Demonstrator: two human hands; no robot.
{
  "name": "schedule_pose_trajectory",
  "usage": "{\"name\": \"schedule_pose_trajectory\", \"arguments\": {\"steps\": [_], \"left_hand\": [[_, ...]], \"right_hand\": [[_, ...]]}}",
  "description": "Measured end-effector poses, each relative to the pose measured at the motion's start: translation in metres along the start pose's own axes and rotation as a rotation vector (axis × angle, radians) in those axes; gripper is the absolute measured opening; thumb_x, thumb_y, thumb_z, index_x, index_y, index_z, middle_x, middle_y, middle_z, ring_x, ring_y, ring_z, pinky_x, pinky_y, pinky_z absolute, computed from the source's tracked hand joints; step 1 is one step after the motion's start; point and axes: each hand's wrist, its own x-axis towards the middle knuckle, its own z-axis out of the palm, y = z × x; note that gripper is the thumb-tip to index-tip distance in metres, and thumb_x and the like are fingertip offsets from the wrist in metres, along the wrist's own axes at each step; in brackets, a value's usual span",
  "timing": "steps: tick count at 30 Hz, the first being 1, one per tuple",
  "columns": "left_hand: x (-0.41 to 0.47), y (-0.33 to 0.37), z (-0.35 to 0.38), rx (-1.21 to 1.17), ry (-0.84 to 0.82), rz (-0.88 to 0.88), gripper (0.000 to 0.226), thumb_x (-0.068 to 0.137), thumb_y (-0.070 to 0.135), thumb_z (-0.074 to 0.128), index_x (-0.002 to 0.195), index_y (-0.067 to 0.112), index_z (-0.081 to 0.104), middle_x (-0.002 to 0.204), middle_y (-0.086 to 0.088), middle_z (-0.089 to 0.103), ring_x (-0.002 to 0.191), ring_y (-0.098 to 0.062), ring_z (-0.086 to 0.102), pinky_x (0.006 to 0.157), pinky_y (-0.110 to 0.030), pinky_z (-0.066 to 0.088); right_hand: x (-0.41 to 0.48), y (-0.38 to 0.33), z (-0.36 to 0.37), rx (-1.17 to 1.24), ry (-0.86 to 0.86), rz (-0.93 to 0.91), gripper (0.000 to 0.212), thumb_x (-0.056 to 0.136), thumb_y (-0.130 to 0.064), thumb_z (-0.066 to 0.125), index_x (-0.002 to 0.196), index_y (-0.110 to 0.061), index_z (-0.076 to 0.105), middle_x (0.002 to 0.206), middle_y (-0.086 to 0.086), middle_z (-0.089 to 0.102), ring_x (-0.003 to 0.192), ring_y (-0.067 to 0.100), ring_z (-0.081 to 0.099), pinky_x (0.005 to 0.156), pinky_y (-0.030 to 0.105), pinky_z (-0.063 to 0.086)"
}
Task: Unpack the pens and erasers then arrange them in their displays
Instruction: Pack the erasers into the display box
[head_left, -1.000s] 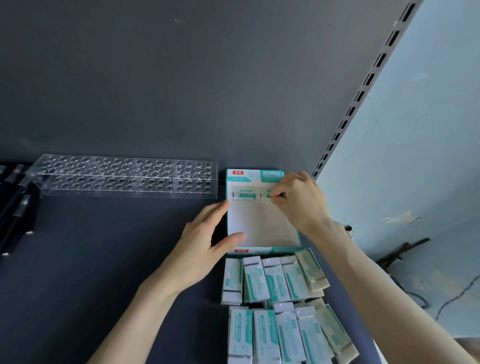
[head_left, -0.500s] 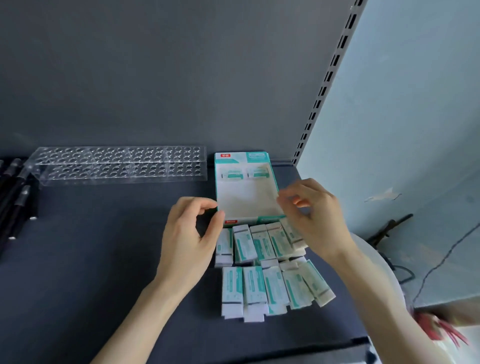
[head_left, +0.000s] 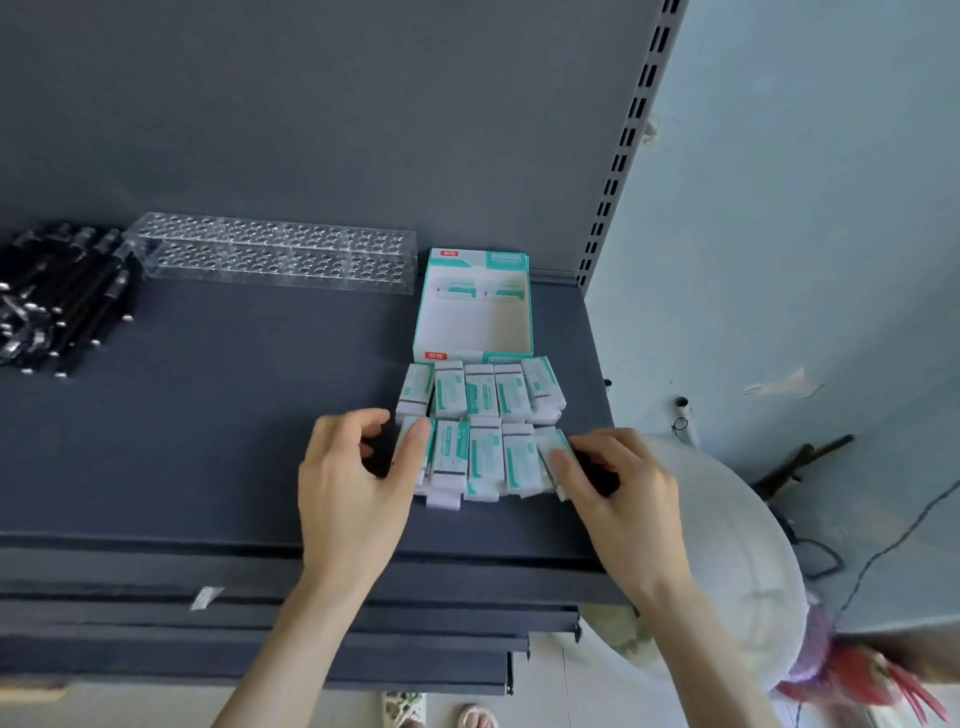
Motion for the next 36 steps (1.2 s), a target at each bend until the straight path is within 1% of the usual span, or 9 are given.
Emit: {"name": "schedule_pose_trajectory", "arguments": {"steps": [6,12,18,20,23,28,31,33,36], "left_hand": [[-0.003,0.002,0.0,0.05,-0.003,0.071,0.021,0.084,0.033,0.067,0.081,0.012,0.068,0.079,0.003,0.063,0.071,-0.02,0.061,0.07,-0.047,0.051],[-0.001,-0.002,0.0,0.009,-0.003,0.053,0.018,0.082,0.034,0.067,0.08,0.016,0.067,0.078,0.006,0.065,0.066,-0.002,0.06,0.054,-0.01,0.042],[-0.001,-0.004,-0.001,-0.044,-0.01,0.009,0.018,0.082,0.029,0.07,0.072,0.018,0.06,0.069,0.009,0.062,0.063,-0.005,0.057,0.052,-0.018,0.044],[-0.001,-0.004,-0.002,-0.099,-0.033,-0.014,0.021,0.083,0.024,0.07,0.069,0.015,0.057,0.06,0.01,0.059,0.057,-0.002,0.054,0.048,-0.013,0.039],[0.0,-0.002,-0.009,-0.222,-0.095,-0.045,0.028,0.087,0.026,0.065,0.066,0.016,0.052,0.053,0.016,0.054,0.051,0.0,0.048,0.047,-0.009,0.034],[0.008,0.013,-0.018,-0.379,-0.19,0.035,0.017,0.094,0.033,0.051,0.087,0.018,0.05,0.077,0.007,0.07,0.065,-0.004,0.063,0.059,-0.014,0.046],[0.019,0.027,-0.016,-0.551,-0.261,0.036,0.008,0.097,0.023,0.048,0.091,0.017,0.047,0.072,0.003,0.067,0.057,-0.01,0.058,0.059,-0.017,0.048],[0.031,0.034,-0.015,-0.586,-0.345,0.012,0.012,0.096,0.025,0.052,0.085,0.021,0.051,0.063,0.003,0.056,0.052,-0.008,0.045,0.055,-0.018,0.043],[0.054,0.036,-0.014,-0.618,-0.492,-0.045,0.029,0.09,0.033,0.063,0.061,0.029,0.056,0.056,0.005,0.042,0.05,-0.006,0.036,0.048,-0.016,0.034]], "right_hand": [[0.001,0.0,-0.001,0.028,-0.021,-0.022,0.011,0.084,-0.028,0.066,0.077,-0.02,0.068,0.087,-0.013,0.059,0.088,0.017,0.055,0.075,0.022,0.042],[0.001,0.0,-0.002,0.096,-0.02,0.008,0.007,0.083,-0.03,0.067,0.08,-0.024,0.068,0.086,-0.016,0.061,0.086,0.013,0.058,0.074,0.02,0.045],[0.002,-0.005,-0.006,0.256,-0.027,0.071,0.003,0.081,-0.022,0.071,0.083,-0.022,0.069,0.07,-0.015,0.065,0.064,0.003,0.055,0.059,0.01,0.041],[0.003,-0.007,-0.009,0.322,-0.045,0.087,0.003,0.081,-0.021,0.071,0.084,-0.02,0.069,0.068,-0.015,0.066,0.058,0.001,0.053,0.056,0.008,0.04],[0.006,-0.013,-0.014,0.426,-0.08,0.11,0.004,0.081,-0.021,0.071,0.084,-0.018,0.069,0.074,-0.007,0.07,0.065,0.011,0.061,0.059,0.016,0.048],[0.025,-0.038,-0.018,0.651,-0.13,0.05,0.008,0.084,-0.007,0.067,0.087,-0.012,0.062,0.081,0.01,0.07,0.074,0.029,0.063,0.071,0.035,0.053],[0.039,-0.056,-0.01,0.714,-0.194,-0.027,0.025,0.086,-0.001,0.061,0.106,-0.016,0.059,0.078,0.007,0.064,0.071,0.02,0.061,0.066,0.025,0.053],[0.051,-0.067,-0.002,0.716,-0.217,-0.065,0.029,0.087,0.0,0.06,0.11,-0.018,0.06,0.078,0.004,0.06,0.071,0.016,0.057,0.068,0.024,0.051],[0.067,-0.082,0.013,0.734,-0.233,-0.1,0.021,0.086,-0.004,0.063,0.101,-0.018,0.064,0.085,0.023,0.057,0.075,0.023,0.056,0.076,0.036,0.05]]}}
